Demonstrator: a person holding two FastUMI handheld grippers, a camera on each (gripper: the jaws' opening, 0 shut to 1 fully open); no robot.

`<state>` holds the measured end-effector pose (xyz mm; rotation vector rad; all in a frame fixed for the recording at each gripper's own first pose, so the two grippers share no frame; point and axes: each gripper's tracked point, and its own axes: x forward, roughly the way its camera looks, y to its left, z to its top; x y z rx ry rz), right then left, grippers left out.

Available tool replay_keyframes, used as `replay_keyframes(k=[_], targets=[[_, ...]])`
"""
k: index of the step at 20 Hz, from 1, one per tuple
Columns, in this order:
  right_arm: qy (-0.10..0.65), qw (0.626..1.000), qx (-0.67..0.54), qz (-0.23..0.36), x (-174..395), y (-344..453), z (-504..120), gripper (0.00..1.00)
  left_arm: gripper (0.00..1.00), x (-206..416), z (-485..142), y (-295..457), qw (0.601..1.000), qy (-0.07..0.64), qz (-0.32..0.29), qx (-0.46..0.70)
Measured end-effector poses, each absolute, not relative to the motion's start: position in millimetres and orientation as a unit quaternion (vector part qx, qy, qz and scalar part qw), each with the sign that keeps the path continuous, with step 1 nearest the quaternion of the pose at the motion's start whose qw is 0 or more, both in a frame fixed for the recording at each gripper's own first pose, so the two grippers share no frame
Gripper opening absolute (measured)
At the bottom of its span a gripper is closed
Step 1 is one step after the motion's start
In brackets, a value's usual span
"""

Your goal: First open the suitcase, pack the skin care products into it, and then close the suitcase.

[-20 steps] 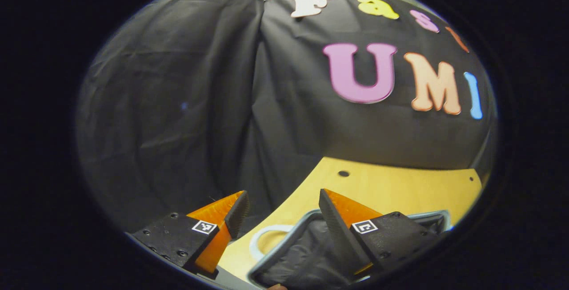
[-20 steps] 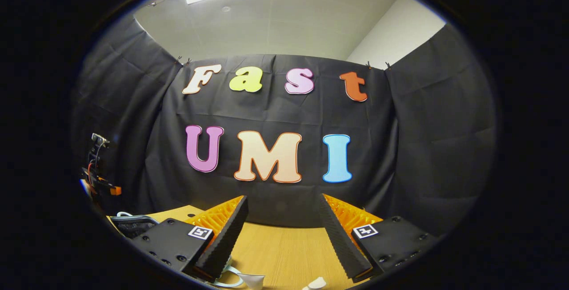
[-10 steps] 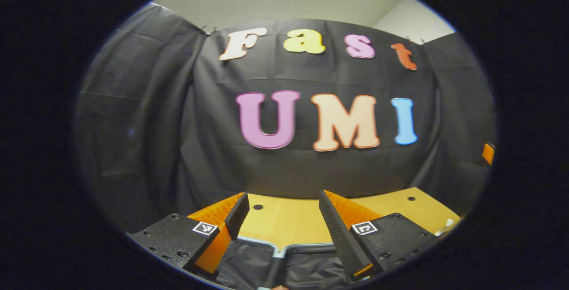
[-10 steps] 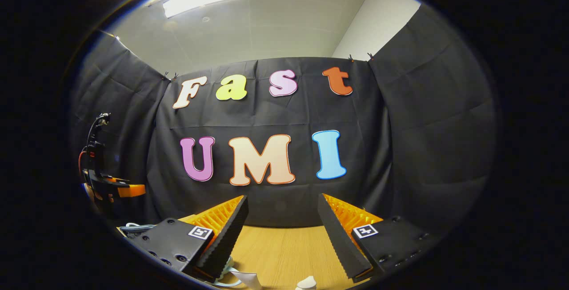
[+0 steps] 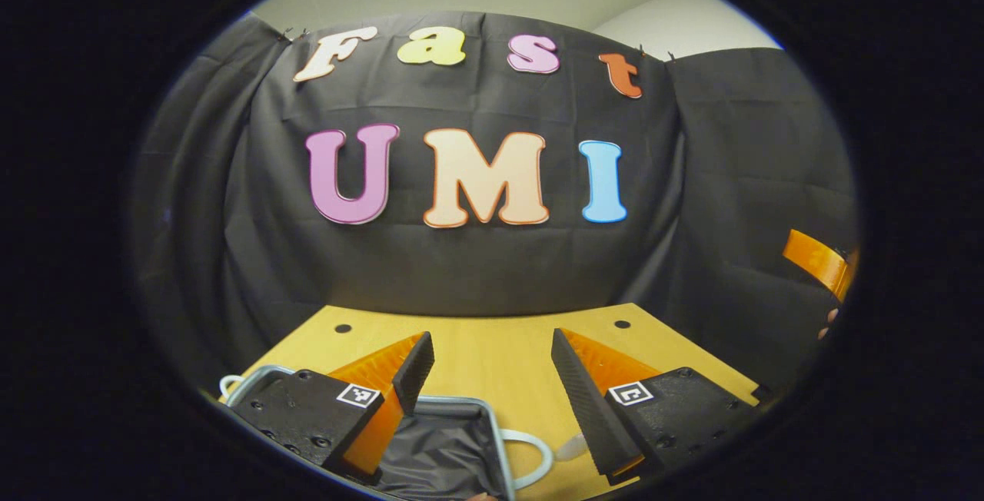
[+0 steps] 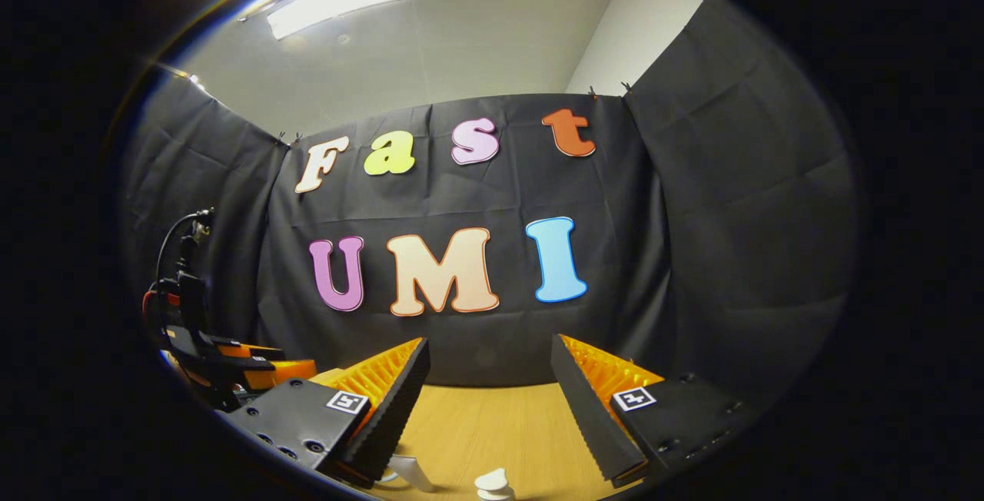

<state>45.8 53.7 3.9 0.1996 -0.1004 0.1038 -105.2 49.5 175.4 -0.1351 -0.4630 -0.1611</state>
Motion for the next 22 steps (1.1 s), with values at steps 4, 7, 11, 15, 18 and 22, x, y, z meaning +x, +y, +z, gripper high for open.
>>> replay_keyframes(k=[4, 7, 11, 15, 18, 22], targets=[[-0.046, 0.993, 0.089, 0.056, 41, 39, -1, 1.00, 0.92, -85, 148, 4, 0.971, -0.195, -0.114, -0.079], [-0.037, 0.994, 0.079, 0.058, 37, 33, -10, 1.00, 0.94, -68, 119, -28, 0.974, -0.156, -0.142, -0.081], [-0.020, 0.997, 0.053, 0.054, 29, 20, -21, 1.00, 0.94, -45, 81, -51, 0.978, -0.107, -0.163, -0.078], [-0.002, 0.998, 0.043, 0.043, 25, 7, -37, 1.00, 0.95, -25, 52, -65, 0.978, -0.074, -0.176, -0.089], [0.016, 0.998, 0.036, 0.039, 22, 3, -49, 1.00, 0.94, -13, 33, -71, 0.977, -0.052, -0.185, -0.095], [0.022, 0.999, 0.018, 0.040, 20, 6, -57, 1.00, 0.75, -1, 15, -80, 0.975, -0.030, -0.197, -0.097]])
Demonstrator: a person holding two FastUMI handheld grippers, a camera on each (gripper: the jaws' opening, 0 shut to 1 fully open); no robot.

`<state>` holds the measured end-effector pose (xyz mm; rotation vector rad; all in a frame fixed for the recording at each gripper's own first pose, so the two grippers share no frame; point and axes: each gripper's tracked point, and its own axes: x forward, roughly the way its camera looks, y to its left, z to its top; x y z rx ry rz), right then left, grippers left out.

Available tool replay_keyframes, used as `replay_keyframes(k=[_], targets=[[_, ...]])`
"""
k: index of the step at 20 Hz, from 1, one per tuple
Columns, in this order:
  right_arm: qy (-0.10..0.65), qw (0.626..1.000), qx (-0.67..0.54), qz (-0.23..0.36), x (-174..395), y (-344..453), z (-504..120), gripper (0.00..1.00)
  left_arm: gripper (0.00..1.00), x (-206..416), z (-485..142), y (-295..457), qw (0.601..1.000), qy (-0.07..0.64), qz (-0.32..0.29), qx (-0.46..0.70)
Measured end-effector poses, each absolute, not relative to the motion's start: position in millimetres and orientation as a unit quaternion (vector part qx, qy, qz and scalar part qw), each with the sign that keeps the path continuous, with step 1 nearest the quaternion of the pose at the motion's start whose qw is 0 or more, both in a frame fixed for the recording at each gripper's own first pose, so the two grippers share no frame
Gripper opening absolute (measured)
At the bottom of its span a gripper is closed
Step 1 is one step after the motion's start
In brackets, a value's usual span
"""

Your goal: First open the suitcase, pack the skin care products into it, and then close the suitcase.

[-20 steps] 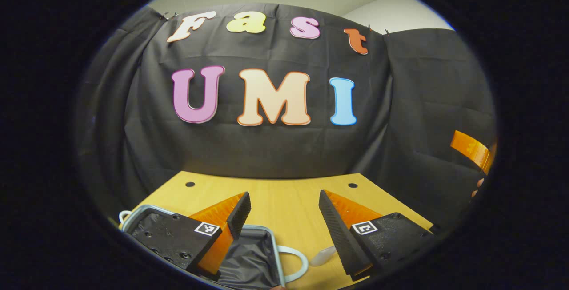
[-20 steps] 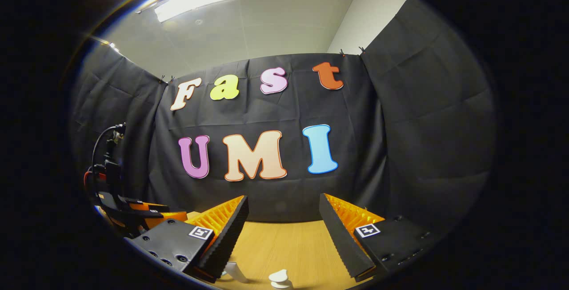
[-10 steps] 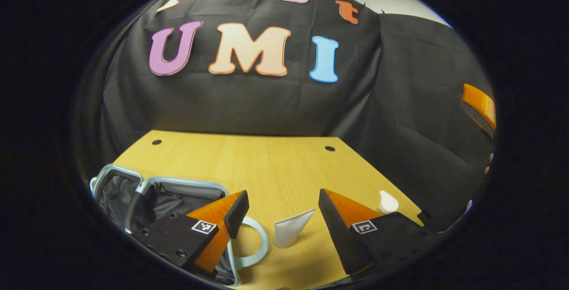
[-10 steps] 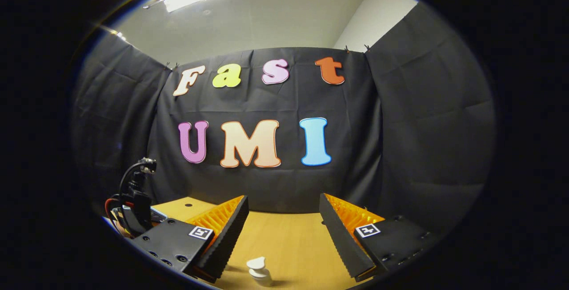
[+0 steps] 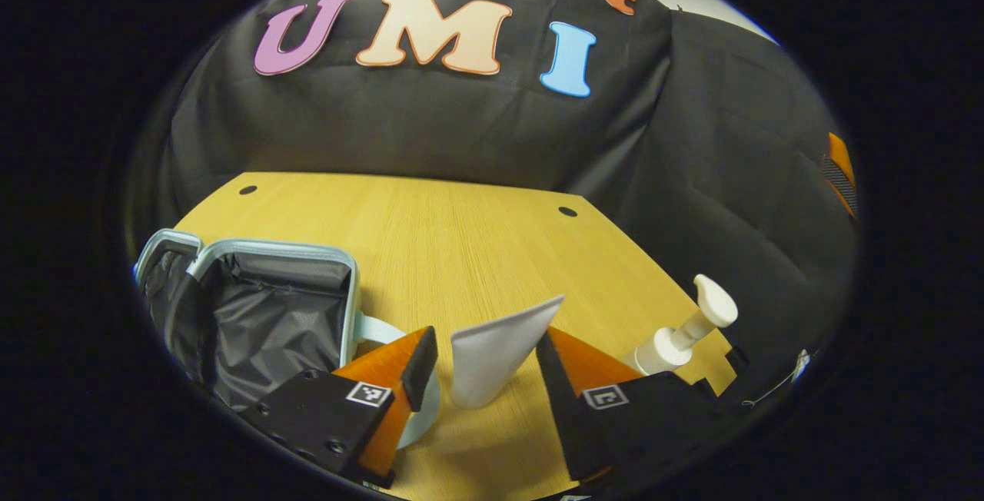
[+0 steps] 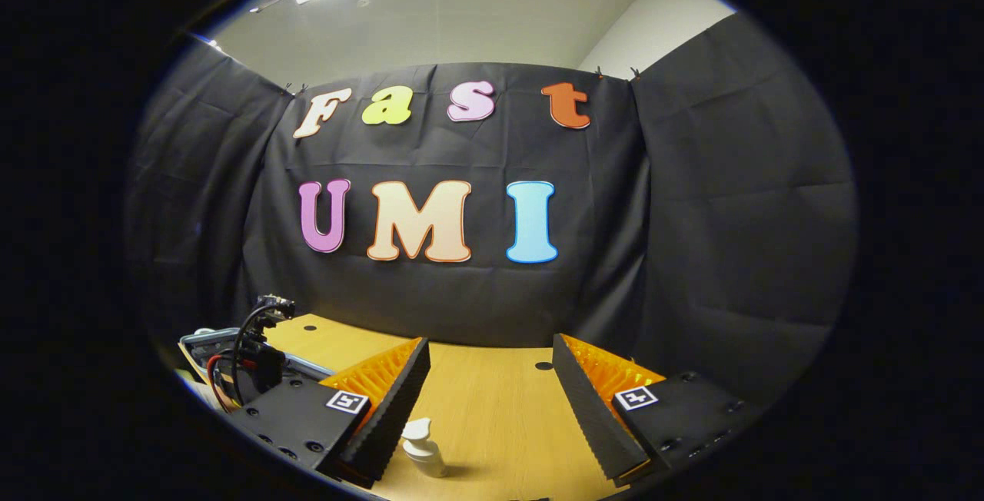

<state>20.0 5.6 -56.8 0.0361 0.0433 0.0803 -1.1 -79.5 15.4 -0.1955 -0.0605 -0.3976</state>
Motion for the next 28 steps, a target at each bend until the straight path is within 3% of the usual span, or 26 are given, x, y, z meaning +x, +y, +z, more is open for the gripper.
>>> replay_keyframes(k=[2, 6, 7, 18, 26, 27, 28], targets=[[0.030, 0.998, 0.015, 0.049, 20, 12, -64, 1.00, 0.63, 4, 9, -82, 0.976, -0.026, -0.197, -0.092], [0.030, 0.997, 0.023, 0.067, 23, 29, -71, 0.99, 0.28, -6, 10, -90, 0.971, -0.017, -0.224, -0.085], [0.031, 0.996, 0.027, 0.076, 25, 37, -76, 0.99, 0.25, -13, 12, -90, 0.970, -0.015, -0.228, -0.084], [0.121, 0.984, 0.048, 0.121, 51, 94, -195, 1.00, 0.23, -98, 99, -55, 0.973, -0.080, -0.212, -0.032], [0.214, 0.968, 0.037, 0.128, 40, 105, -299, 1.00, 0.22, -122, 97, -9, 0.984, -0.077, -0.158, -0.012], [0.217, 0.967, 0.040, 0.126, 42, 104, -304, 0.98, 0.22, -122, 94, -3, 0.986, -0.071, -0.151, -0.015], [0.217, 0.967, 0.043, 0.122, 42, 103, -302, 0.89, 0.22, -124, 90, 3, 0.987, -0.067, -0.145, -0.020]])
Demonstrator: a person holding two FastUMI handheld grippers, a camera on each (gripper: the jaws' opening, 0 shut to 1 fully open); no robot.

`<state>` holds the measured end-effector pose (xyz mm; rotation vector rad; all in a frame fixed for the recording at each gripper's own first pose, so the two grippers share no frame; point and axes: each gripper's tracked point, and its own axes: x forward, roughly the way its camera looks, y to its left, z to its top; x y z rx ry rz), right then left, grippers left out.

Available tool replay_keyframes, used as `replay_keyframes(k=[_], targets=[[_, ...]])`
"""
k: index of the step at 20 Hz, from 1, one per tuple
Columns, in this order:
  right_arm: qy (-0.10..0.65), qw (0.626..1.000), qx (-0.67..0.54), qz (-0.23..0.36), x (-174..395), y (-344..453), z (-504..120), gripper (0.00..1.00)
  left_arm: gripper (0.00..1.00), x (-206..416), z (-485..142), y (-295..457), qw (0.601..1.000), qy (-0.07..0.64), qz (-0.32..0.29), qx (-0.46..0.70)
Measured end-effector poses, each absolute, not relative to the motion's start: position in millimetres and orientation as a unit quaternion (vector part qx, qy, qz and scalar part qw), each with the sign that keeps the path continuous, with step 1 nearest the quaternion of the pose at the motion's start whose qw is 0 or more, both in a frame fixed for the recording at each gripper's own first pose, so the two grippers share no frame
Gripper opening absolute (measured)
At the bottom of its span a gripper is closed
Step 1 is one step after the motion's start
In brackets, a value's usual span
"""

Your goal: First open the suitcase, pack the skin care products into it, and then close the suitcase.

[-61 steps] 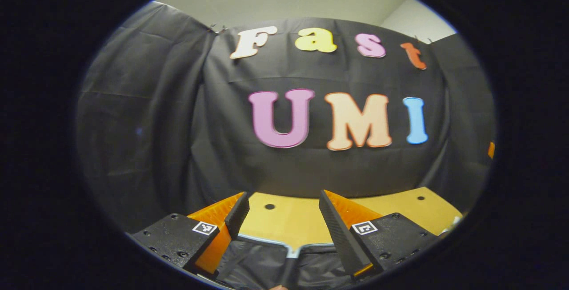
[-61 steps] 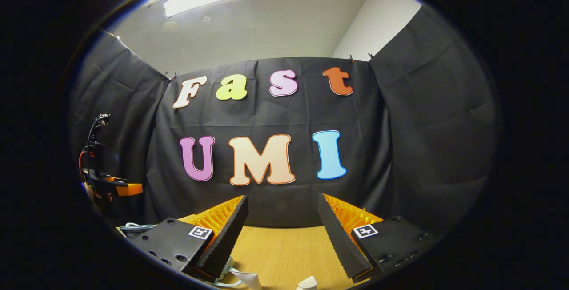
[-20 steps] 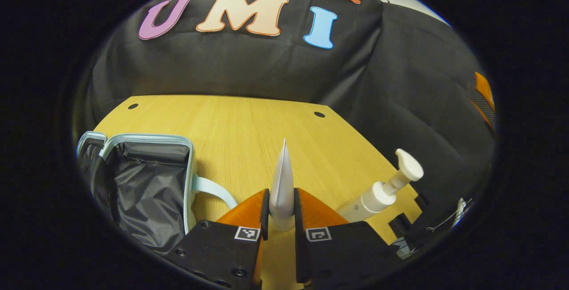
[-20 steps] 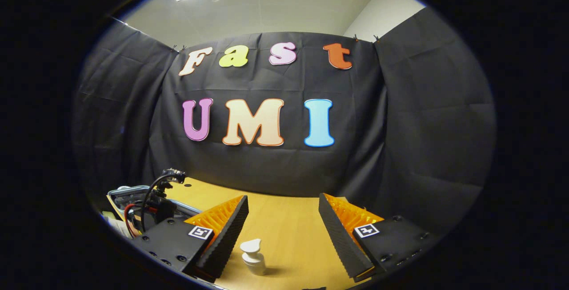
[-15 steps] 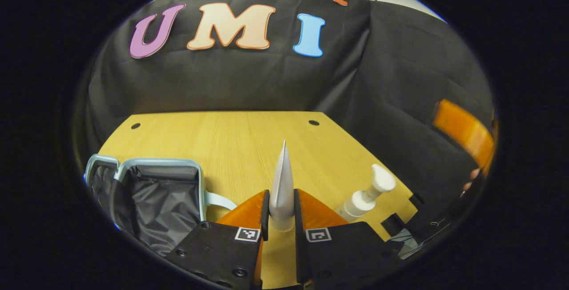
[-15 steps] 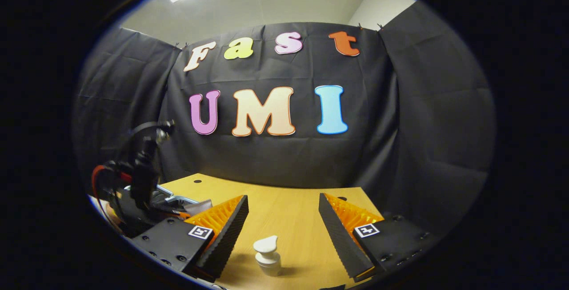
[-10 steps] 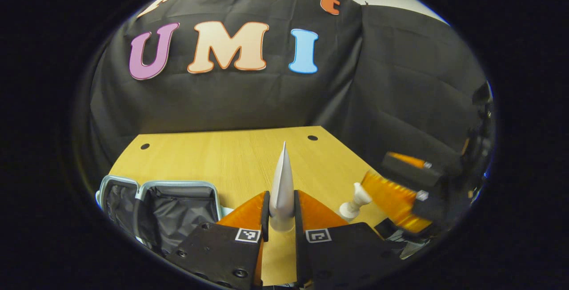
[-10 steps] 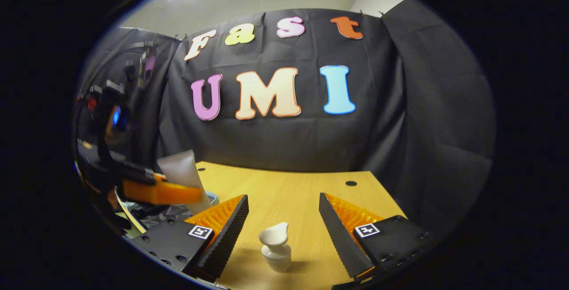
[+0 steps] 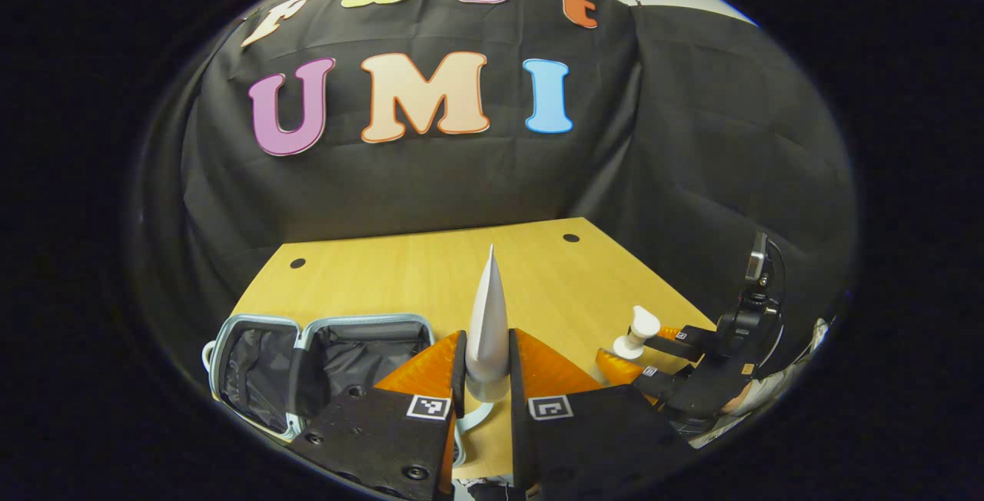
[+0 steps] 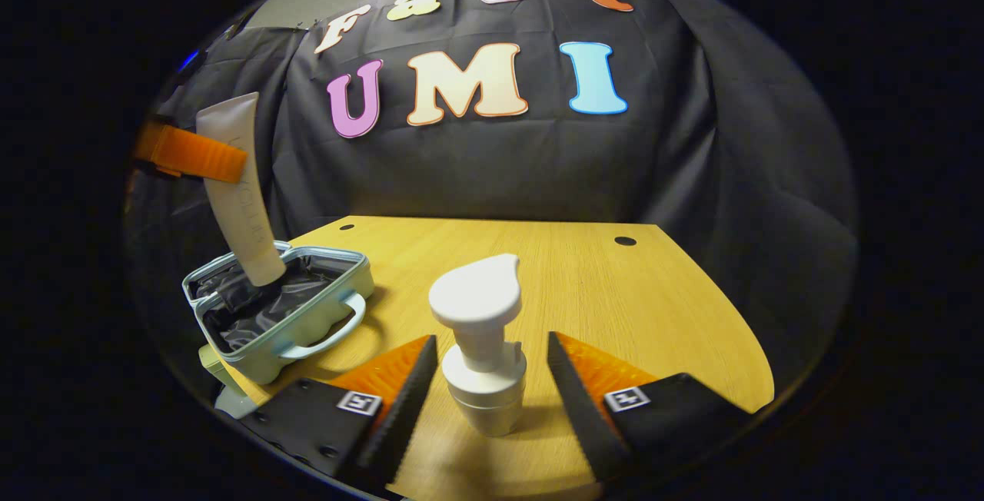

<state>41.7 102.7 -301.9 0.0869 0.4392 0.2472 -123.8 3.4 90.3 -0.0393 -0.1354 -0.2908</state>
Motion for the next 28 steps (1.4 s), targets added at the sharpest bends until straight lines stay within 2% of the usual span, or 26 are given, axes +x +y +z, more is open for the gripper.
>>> replay_keyframes(k=[2, 6, 10, 15, 21, 22, 25, 28], targets=[[0.226, 0.966, 0.041, 0.120, 46, 102, -304, 0.58, 0.22, -121, 83, 19, 0.989, -0.060, -0.129, -0.029], [0.213, 0.967, 0.062, 0.122, 51, 104, -262, 0.58, 0.22, -100, 47, 73, 0.996, -0.013, -0.081, -0.036], [0.182, 0.974, 0.076, 0.115, 46, 114, -214, 0.58, 0.22, -70, -2, 129, 0.997, 0.066, -0.040, -0.018], [0.173, 0.976, 0.073, 0.113, 23, 140, -185, 0.58, 0.23, -37, -58, 166, 0.987, 0.155, -0.037, -0.014], [0.183, 0.971, 0.081, 0.131, 1, 174, -165, 0.58, 0.24, 1, -60, 178, 0.987, 0.152, -0.044, -0.028], [0.183, 0.970, 0.084, 0.135, 1, 181, -160, 0.58, 0.29, 5, -65, 178, 0.986, 0.158, -0.046, -0.034], [0.188, 0.964, 0.102, 0.158, 0, 205, -151, 0.58, 0.34, 12, -73, 173, 0.983, 0.161, -0.058, -0.060], [0.188, 0.957, 0.114, 0.189, 2, 236, -137, 0.58, 0.78, 9, -52, 171, 0.987, 0.119, -0.072, -0.078]])
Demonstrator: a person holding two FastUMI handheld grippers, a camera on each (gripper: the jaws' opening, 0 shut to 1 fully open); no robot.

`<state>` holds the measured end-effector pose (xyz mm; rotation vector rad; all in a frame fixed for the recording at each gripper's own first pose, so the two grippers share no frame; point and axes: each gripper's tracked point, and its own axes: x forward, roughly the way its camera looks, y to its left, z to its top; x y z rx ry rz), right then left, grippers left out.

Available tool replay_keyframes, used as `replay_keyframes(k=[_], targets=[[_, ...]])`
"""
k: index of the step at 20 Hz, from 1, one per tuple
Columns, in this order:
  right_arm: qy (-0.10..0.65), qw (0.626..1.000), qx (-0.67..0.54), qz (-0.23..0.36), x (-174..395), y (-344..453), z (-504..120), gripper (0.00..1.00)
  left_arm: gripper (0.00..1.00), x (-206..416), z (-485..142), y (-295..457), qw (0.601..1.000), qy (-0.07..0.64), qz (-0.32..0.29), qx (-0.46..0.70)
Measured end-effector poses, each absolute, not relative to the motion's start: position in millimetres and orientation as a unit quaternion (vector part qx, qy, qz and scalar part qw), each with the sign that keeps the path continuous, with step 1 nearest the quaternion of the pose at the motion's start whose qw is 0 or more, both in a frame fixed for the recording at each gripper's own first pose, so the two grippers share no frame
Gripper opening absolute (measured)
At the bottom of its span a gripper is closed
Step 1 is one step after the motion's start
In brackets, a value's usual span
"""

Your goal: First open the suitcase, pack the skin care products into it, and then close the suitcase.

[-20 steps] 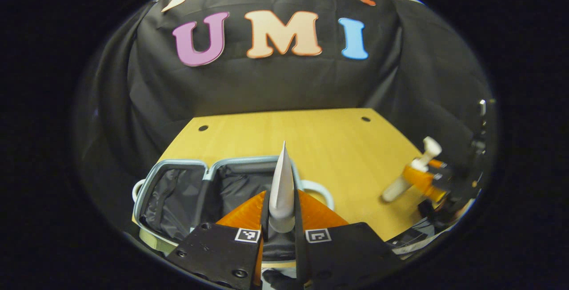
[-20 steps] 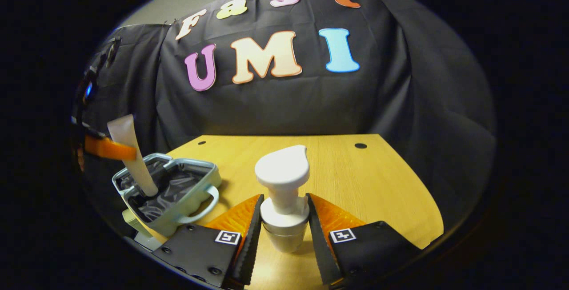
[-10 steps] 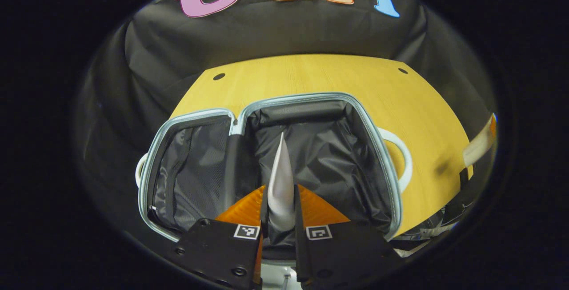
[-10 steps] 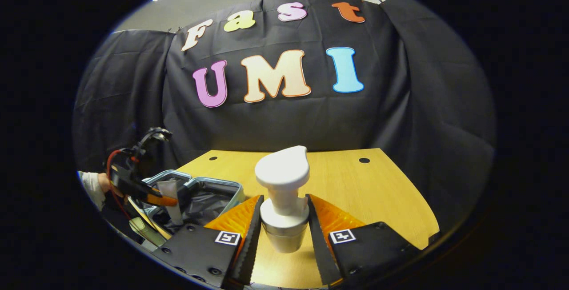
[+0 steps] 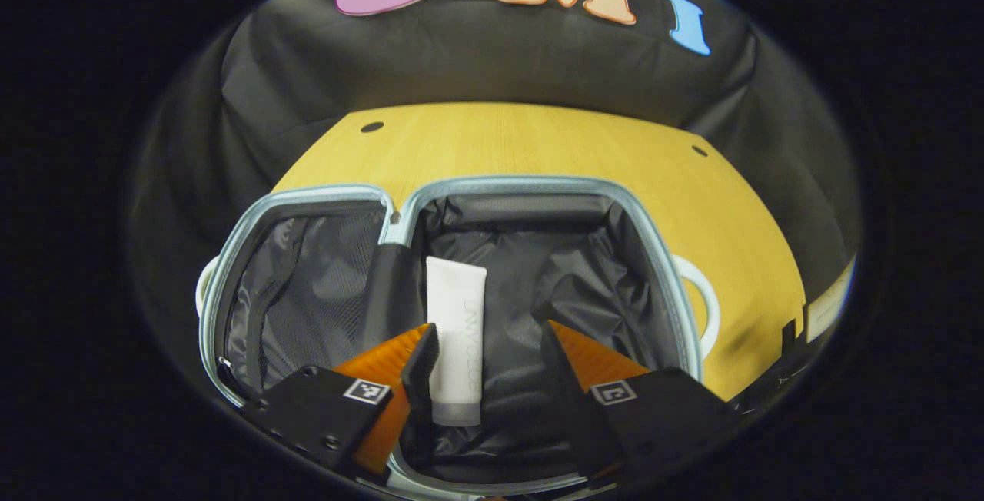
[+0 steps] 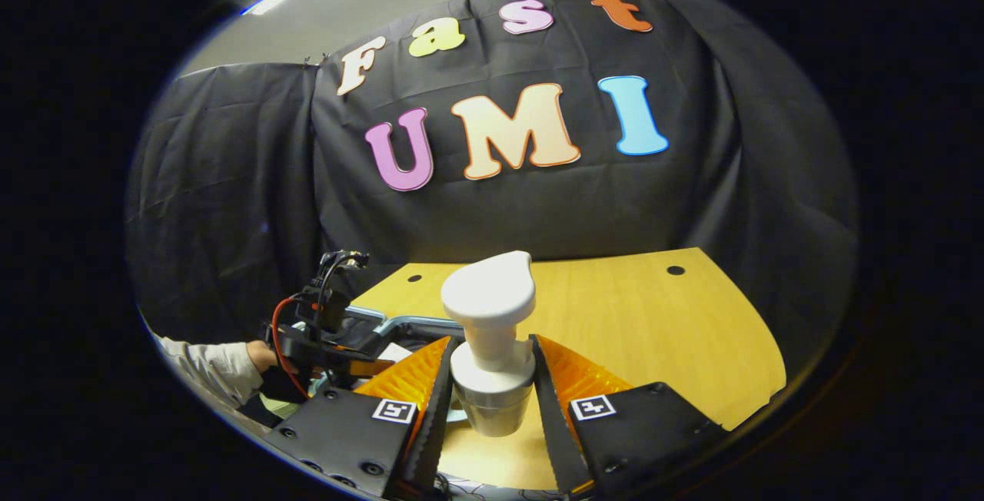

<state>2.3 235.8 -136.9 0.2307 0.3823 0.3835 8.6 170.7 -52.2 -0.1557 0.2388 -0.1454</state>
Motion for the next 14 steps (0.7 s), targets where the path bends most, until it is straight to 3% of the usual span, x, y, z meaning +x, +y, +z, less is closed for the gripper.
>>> replay_keyframes(k=[1, 2, 8, 14], targets=[[0.188, 0.955, 0.114, 0.200, 3, 247, -135, 0.58, 0.87, 5, -43, 172, 0.988, 0.101, -0.075, -0.084], [0.190, 0.952, 0.114, 0.212, 6, 258, -133, 0.58, 0.88, 0, -32, 176, 0.989, 0.084, -0.074, -0.092], [0.217, 0.930, 0.127, 0.267, 15, 325, -147, 0.58, 0.90, -43, 12, 242, 0.992, 0.003, -0.036, -0.122], [0.271, 0.906, 0.141, 0.293, 21, 380, -198, 0.58, 0.89, -78, 5, 322, 0.988, -0.015, 0.040, -0.146]])
